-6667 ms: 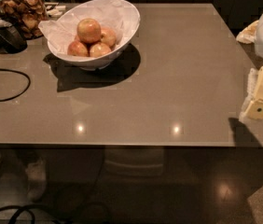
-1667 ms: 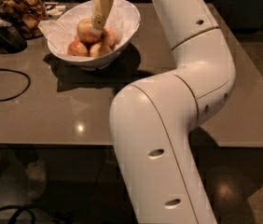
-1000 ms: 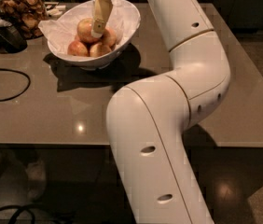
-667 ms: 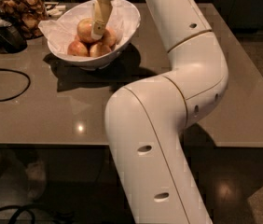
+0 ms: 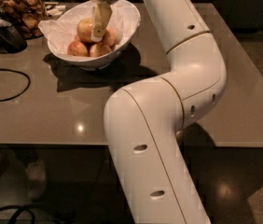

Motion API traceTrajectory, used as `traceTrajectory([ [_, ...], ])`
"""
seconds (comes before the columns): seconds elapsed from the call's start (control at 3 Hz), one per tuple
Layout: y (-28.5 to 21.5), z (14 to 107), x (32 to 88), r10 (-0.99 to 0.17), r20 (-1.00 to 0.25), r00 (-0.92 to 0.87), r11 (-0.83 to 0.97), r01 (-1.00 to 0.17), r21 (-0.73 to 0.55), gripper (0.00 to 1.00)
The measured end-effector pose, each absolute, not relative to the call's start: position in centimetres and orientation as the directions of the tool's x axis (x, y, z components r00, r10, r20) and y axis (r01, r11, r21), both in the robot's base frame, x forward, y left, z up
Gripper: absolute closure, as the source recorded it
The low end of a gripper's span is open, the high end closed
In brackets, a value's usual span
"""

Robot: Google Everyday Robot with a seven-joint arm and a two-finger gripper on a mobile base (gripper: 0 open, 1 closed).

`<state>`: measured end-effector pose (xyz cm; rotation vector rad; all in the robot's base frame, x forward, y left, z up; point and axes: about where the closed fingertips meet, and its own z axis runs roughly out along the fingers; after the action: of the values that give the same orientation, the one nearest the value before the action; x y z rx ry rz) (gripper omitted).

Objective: Pick apple from white bowl

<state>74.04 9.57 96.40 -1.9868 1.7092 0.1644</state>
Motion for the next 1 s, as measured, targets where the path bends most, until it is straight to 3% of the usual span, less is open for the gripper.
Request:
traceTrajectory([
  [1.0, 9.90, 95.96, 73.87, -0.897, -0.392, 0.203, -0.091, -0.954, -0.286, 0.10],
])
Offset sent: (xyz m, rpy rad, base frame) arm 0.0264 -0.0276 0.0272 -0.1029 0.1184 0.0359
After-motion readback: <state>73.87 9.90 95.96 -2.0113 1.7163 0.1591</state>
